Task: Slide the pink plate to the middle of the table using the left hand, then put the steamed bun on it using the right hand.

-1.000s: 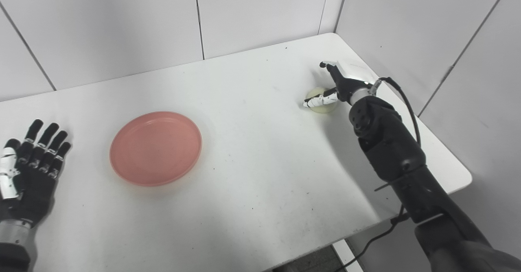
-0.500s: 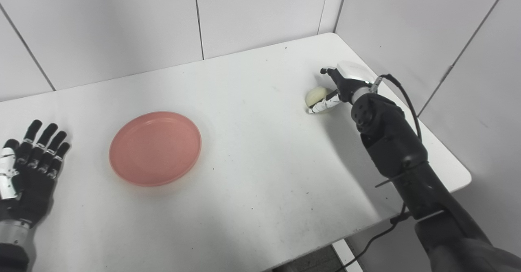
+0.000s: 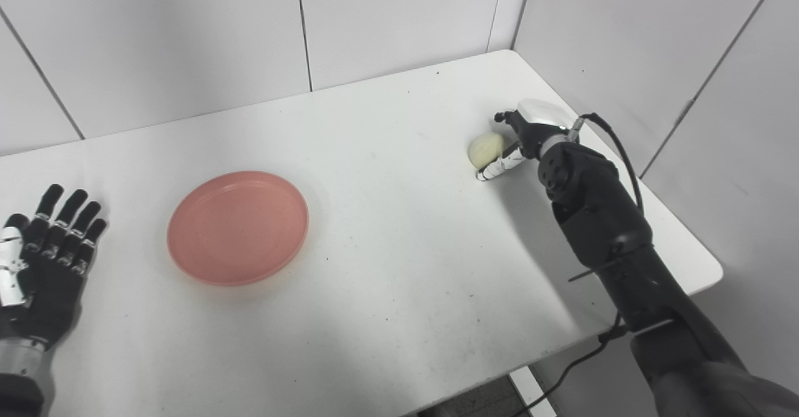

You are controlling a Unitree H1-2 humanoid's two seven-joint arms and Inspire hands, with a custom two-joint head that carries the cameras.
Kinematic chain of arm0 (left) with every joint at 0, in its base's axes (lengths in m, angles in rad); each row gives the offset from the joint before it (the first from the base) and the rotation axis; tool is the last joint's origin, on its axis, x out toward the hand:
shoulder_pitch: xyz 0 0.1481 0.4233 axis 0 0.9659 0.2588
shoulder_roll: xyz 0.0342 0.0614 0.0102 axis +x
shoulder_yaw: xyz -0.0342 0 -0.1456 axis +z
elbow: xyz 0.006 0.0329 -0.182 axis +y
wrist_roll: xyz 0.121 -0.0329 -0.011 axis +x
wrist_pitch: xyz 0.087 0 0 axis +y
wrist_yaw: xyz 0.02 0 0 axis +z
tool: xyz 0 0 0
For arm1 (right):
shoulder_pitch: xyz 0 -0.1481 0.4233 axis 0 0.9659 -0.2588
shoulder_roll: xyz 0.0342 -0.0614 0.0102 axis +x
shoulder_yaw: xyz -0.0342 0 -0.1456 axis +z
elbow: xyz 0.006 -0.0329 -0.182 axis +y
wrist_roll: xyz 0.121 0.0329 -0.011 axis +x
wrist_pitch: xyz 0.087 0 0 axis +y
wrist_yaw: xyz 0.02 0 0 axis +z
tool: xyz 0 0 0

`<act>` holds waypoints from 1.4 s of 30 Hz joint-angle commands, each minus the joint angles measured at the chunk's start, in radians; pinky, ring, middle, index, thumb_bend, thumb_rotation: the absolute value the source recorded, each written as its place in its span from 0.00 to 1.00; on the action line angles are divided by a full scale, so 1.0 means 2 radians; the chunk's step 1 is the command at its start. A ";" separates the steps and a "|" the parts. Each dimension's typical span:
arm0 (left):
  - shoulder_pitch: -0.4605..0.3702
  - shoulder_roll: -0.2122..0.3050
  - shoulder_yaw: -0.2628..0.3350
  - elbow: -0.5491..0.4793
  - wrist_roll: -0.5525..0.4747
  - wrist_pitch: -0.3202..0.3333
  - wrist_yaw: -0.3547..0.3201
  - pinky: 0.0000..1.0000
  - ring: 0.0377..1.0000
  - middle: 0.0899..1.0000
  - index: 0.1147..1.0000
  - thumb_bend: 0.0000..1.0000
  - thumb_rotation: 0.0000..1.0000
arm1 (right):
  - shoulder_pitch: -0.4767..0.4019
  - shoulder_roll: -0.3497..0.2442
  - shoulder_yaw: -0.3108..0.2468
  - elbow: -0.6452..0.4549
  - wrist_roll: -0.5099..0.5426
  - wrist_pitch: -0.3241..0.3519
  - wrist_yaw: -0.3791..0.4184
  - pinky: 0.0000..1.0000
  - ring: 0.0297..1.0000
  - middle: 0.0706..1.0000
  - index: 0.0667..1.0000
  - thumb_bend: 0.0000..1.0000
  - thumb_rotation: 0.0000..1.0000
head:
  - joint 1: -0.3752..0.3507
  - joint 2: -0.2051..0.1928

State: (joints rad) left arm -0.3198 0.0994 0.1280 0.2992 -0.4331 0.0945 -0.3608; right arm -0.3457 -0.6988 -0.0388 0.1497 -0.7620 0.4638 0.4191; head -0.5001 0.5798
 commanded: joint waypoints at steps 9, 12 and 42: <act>0.025 0.006 0.000 0.013 0.004 0.042 0.016 1.00 0.95 0.94 0.94 0.37 1.00 | -0.028 -0.003 -0.002 0.063 0.058 -0.065 -0.117 0.37 0.41 0.40 0.51 0.52 0.00 | 0.001 0.003; 0.025 0.005 0.000 0.014 0.004 0.041 0.016 1.00 0.95 0.94 0.95 0.37 1.00 | -0.035 -0.002 0.006 0.079 0.069 -0.073 -0.130 0.37 0.42 0.41 0.50 0.52 0.00 | 0.003 0.003; 0.035 -0.017 -0.029 -0.003 0.032 0.024 0.033 1.00 0.95 0.95 0.94 0.40 1.00 | -0.031 -0.018 0.037 -0.113 0.077 -0.015 -0.089 0.35 0.41 0.40 0.51 0.51 0.00 | 0.078 -0.002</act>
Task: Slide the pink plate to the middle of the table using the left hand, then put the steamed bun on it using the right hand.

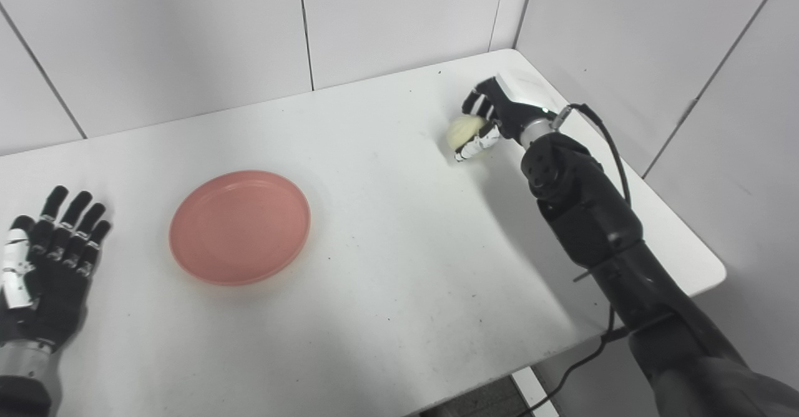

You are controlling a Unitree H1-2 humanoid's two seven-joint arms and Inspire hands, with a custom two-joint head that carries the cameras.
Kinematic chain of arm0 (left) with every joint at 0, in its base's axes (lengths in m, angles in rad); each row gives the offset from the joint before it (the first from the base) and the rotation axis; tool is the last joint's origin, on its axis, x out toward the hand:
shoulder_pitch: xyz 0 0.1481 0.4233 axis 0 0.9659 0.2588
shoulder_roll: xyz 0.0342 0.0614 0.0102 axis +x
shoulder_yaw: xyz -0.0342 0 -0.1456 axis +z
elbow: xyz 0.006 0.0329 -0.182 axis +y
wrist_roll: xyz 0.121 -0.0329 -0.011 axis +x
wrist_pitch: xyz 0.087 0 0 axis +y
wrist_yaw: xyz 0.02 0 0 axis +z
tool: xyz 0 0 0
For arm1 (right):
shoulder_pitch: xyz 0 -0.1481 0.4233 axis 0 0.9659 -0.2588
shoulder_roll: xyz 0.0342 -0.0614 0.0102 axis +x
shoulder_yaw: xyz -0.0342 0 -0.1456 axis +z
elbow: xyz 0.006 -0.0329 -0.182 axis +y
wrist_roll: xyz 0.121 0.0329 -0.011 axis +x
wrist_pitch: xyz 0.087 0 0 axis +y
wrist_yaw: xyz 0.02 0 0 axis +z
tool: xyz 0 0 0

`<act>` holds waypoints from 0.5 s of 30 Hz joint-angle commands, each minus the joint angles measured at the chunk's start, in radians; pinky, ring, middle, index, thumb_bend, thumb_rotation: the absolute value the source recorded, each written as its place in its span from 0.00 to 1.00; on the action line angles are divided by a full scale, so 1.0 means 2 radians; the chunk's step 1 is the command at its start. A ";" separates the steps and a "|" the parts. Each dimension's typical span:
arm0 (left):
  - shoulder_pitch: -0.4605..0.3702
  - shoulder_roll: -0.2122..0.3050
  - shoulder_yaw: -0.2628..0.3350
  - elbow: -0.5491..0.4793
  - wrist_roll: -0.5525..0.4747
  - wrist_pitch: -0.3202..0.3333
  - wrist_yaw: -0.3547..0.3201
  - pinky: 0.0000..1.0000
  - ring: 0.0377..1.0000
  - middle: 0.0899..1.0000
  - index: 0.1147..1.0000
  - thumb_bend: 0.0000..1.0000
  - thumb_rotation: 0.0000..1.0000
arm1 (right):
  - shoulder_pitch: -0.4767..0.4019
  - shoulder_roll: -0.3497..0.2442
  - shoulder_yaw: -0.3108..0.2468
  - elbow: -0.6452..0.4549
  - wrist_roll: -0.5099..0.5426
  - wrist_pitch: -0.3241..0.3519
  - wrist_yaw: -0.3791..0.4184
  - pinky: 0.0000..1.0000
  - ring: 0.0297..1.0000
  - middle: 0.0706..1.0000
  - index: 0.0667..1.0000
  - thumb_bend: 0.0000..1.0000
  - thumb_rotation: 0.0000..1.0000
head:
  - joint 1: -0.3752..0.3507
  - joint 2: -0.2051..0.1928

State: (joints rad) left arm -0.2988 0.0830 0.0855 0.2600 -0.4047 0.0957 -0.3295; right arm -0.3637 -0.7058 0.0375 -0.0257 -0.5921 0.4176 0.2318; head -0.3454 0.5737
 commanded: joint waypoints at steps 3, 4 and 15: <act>0.027 -0.017 -0.015 0.008 0.028 0.026 0.028 0.99 0.95 0.95 0.95 0.40 1.00 | -0.029 -0.012 0.006 -0.051 -0.013 0.015 0.023 0.36 0.40 0.40 0.51 0.51 0.00 | 0.027 0.003; 0.028 -0.019 -0.016 0.006 0.030 0.026 0.030 0.99 0.95 0.95 0.95 0.40 1.00 | -0.029 -0.012 0.007 -0.055 -0.014 0.014 0.026 0.35 0.40 0.40 0.51 0.51 0.00 | 0.027 0.003; 0.034 -0.055 -0.045 -0.017 0.065 0.034 0.068 0.99 0.96 0.95 0.95 0.37 1.00 | -0.065 0.014 0.044 -0.053 -0.008 -0.029 0.050 0.36 0.41 0.40 0.51 0.52 0.00 | 0.125 0.011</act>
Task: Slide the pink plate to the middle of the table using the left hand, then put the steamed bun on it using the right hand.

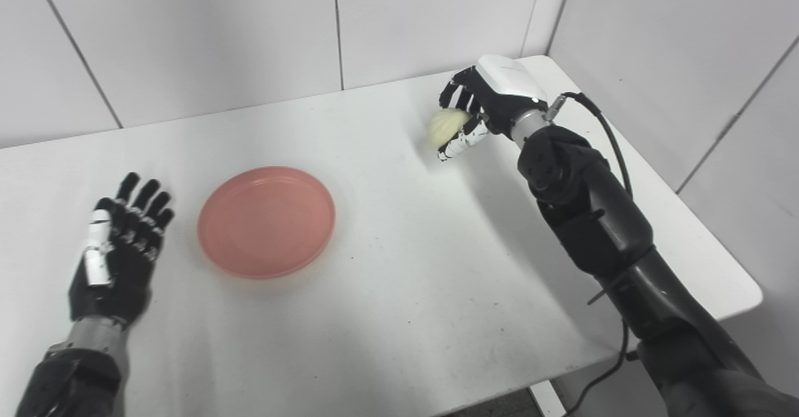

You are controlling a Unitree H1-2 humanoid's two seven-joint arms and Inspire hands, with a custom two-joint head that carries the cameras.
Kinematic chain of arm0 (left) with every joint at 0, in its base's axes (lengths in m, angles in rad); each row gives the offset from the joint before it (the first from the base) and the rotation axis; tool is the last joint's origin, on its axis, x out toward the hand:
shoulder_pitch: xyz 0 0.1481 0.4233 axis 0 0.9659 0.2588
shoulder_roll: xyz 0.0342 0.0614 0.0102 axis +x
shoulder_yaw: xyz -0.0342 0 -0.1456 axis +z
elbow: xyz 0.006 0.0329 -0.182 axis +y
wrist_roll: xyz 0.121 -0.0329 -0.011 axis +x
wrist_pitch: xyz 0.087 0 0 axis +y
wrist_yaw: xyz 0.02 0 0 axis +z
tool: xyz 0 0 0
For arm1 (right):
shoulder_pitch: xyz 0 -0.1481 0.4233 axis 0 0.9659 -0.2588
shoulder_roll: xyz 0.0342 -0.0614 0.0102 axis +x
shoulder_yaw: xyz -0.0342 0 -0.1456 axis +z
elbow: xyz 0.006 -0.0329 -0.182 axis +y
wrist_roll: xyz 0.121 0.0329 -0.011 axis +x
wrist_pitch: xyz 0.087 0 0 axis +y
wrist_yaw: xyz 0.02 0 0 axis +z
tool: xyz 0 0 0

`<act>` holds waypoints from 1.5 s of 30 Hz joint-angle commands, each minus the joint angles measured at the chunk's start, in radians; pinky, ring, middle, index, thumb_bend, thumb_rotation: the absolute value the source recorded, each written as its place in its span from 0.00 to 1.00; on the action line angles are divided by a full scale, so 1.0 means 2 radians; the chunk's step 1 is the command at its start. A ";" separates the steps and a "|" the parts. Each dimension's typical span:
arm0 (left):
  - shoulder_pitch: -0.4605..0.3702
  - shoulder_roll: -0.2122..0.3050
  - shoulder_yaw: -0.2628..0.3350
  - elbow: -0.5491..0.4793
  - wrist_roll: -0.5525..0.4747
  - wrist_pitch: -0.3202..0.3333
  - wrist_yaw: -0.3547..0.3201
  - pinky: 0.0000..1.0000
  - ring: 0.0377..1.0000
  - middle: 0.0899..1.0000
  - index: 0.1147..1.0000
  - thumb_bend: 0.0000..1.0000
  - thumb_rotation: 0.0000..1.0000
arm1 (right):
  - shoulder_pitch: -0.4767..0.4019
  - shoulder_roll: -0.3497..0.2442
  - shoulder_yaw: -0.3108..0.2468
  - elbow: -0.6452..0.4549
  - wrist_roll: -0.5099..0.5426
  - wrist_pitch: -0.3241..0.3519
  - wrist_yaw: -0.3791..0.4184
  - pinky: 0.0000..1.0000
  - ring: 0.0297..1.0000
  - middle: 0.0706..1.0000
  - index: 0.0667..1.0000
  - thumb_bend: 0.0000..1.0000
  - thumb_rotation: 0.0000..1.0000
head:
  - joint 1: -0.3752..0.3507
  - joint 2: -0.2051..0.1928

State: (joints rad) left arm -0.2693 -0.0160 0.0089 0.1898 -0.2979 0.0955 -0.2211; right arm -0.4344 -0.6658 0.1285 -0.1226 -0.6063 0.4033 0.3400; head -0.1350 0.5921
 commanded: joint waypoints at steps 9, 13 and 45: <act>0.016 -0.027 -0.024 0.025 0.041 0.032 0.034 1.00 0.96 0.96 0.96 0.37 1.00 | -0.071 0.050 0.043 -0.001 0.010 -0.040 0.013 0.35 0.40 0.40 0.51 0.52 0.00 | 0.081 0.007; 0.011 -0.030 -0.026 0.040 0.047 0.023 0.033 1.00 0.97 0.97 0.97 0.38 1.00 | -0.084 0.073 0.065 -0.009 0.004 -0.031 0.025 0.35 0.40 0.41 0.52 0.51 0.00 | 0.095 0.008; -0.010 -0.045 -0.026 0.075 0.063 0.009 0.042 1.00 0.96 0.95 0.96 0.38 1.00 | -0.128 0.178 0.159 0.085 -0.044 -0.084 0.048 0.28 0.34 0.41 0.47 0.52 0.00 | 0.109 0.025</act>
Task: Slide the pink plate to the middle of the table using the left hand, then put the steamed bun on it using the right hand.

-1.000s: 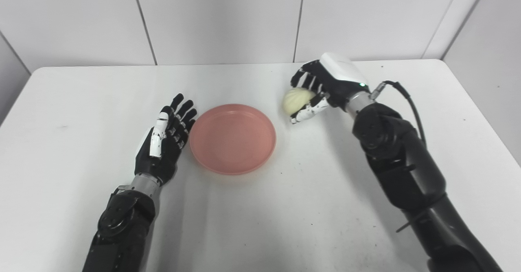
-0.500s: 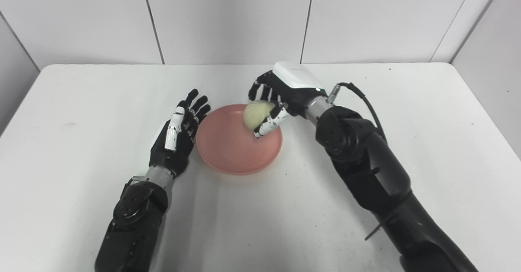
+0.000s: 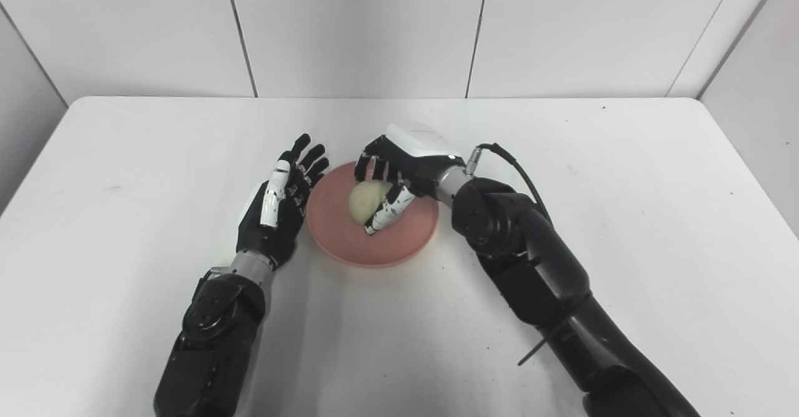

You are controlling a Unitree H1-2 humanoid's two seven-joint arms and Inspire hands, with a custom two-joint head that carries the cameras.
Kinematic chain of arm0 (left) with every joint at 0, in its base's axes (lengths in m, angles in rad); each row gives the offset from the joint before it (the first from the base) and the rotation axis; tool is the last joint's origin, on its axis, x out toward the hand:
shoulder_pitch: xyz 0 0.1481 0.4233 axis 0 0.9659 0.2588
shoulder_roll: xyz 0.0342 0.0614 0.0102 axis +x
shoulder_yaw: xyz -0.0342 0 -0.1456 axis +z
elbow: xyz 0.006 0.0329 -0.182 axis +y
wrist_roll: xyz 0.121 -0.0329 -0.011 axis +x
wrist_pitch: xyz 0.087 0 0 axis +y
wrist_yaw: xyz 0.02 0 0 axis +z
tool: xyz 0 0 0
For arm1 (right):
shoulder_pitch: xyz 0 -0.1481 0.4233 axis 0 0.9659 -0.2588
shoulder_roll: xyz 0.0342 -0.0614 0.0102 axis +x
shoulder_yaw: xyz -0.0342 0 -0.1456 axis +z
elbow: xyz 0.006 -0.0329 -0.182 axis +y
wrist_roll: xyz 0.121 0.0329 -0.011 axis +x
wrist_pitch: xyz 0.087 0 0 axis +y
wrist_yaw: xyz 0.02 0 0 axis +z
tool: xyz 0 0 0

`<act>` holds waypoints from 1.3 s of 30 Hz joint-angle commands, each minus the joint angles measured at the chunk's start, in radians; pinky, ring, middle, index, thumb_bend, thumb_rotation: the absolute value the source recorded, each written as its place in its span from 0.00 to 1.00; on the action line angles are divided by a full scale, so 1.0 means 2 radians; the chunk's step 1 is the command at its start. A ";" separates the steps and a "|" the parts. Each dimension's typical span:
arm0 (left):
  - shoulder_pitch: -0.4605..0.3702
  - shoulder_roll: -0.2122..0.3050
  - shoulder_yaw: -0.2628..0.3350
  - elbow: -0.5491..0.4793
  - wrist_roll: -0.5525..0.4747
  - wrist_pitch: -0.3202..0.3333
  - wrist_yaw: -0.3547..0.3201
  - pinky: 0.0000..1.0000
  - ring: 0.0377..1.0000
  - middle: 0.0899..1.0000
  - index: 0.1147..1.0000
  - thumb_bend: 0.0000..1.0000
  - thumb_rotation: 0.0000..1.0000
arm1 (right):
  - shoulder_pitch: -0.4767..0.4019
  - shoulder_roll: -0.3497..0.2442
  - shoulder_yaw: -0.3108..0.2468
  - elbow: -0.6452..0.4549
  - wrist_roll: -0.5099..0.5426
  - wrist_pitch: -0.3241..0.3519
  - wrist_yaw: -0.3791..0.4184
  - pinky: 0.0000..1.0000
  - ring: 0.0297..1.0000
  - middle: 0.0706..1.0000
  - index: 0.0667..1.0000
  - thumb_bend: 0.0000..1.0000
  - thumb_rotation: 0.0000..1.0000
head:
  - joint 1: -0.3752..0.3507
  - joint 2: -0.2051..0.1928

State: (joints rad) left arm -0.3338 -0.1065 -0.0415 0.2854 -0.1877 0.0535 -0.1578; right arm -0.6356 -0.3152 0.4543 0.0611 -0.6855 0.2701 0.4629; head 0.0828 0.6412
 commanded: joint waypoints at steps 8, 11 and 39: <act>0.022 0.000 -0.001 0.023 0.009 0.032 0.011 0.99 0.96 0.95 0.96 0.37 1.00 | -0.028 0.017 -0.004 0.022 0.005 -0.026 -0.016 0.32 0.39 0.38 0.50 0.52 0.00 | 0.000 0.005; 0.023 0.000 -0.002 0.021 0.010 0.032 0.011 0.99 0.95 0.95 0.96 0.38 1.00 | -0.029 0.020 -0.003 0.034 0.005 -0.035 -0.020 0.33 0.39 0.38 0.50 0.52 0.00 | 0.000 0.006; 0.024 -0.005 -0.002 0.007 0.006 0.039 0.015 0.97 0.95 0.95 0.94 0.35 1.00 | -0.062 -0.001 0.041 -0.056 -0.096 0.060 0.165 0.71 0.88 0.95 0.92 0.83 0.83 | 0.001 0.015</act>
State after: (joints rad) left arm -0.3271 -0.1143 -0.0430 0.2669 -0.1857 0.0548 -0.1461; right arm -0.6981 -0.3132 0.5426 -0.0057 -0.8604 0.3676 0.7688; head 0.0844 0.6719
